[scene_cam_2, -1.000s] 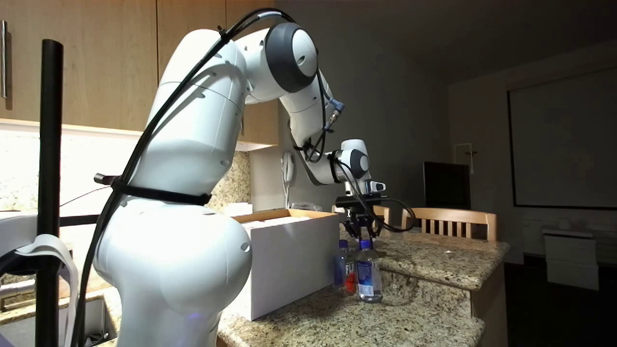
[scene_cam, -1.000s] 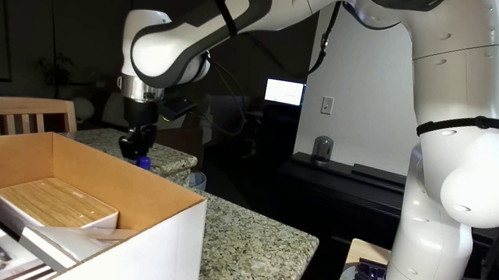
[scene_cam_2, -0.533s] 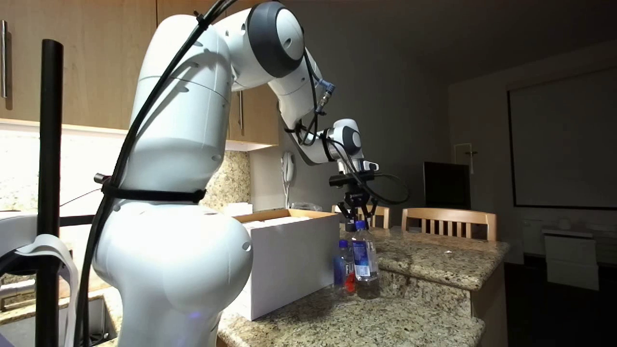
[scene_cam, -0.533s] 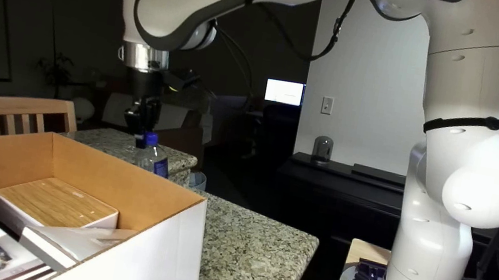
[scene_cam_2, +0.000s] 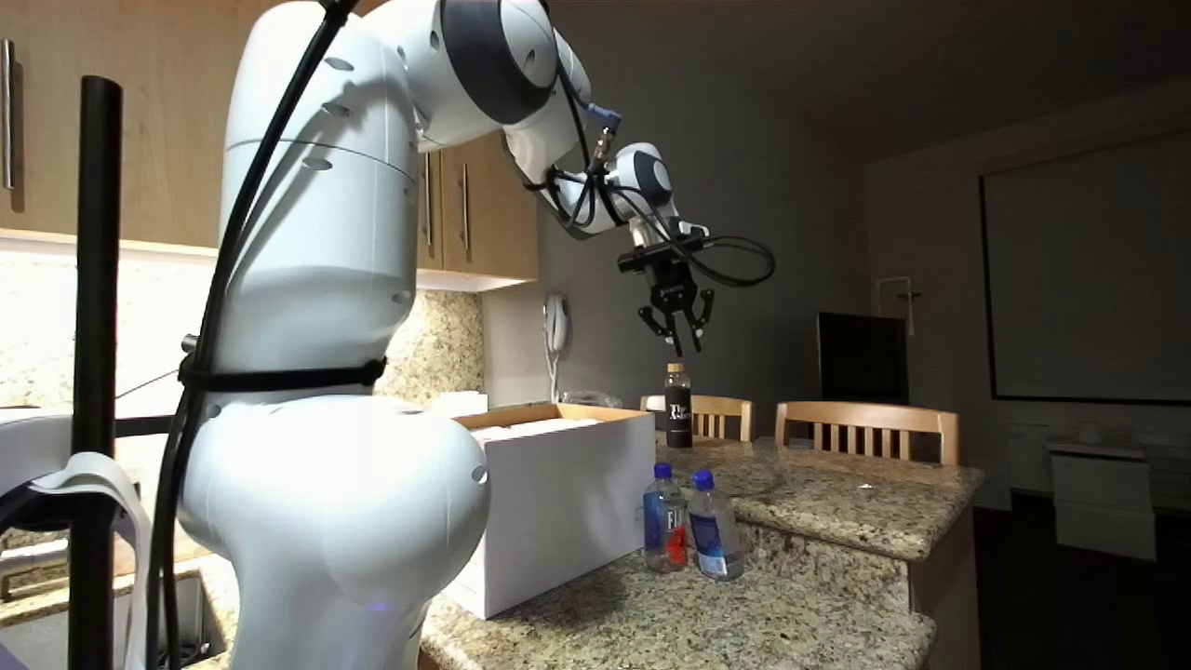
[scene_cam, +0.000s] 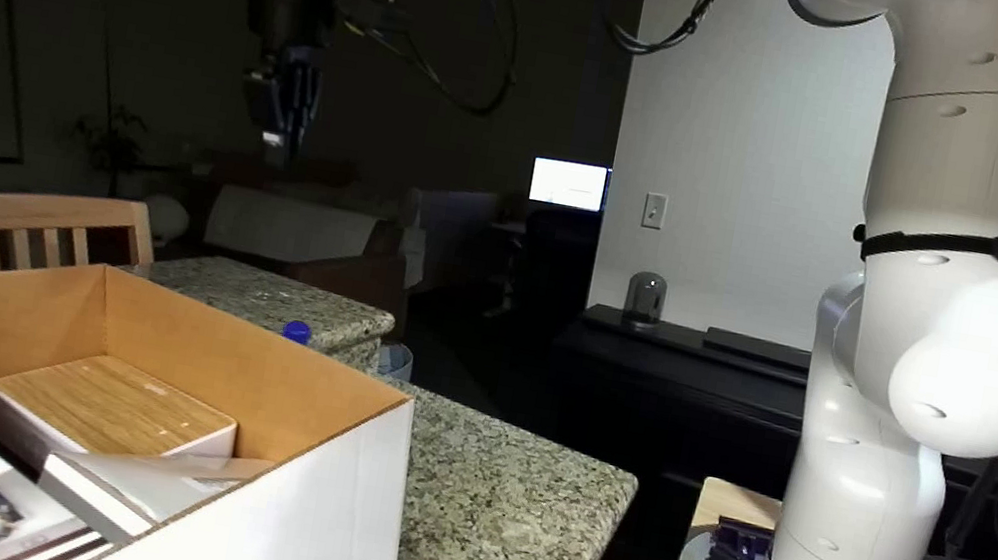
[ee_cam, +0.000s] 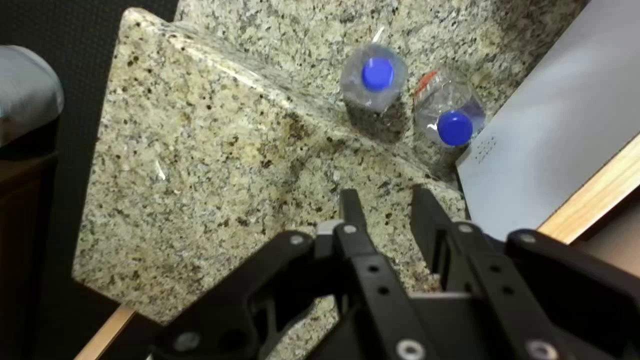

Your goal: Put the right bottle in the box

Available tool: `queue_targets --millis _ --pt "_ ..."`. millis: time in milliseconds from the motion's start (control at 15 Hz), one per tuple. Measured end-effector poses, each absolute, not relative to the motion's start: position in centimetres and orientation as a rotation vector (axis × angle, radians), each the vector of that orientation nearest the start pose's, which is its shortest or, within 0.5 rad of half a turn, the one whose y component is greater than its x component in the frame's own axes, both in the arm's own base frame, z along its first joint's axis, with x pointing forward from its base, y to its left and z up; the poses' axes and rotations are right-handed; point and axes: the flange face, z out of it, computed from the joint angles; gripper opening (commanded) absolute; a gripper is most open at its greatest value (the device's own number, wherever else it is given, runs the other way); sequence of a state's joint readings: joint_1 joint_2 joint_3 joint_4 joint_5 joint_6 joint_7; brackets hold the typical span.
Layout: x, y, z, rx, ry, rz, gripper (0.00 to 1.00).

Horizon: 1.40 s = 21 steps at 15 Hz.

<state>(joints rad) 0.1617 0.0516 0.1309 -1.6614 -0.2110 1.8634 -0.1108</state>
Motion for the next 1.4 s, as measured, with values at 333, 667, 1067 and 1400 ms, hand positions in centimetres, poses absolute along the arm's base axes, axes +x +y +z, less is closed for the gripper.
queue_targets --millis 333,667,1067,1400 --pt "57.1 15.5 62.8 -3.253 -0.736 -0.358 0.47" --pt "57.8 14.6 60.3 -3.273 -0.712 -0.222 0.77" --pt "57.9 13.7 52.6 -3.216 -0.739 0.038 1.0" --pt "56.3 11.6 46.0 -3.133 -0.687 0.209 1.0"
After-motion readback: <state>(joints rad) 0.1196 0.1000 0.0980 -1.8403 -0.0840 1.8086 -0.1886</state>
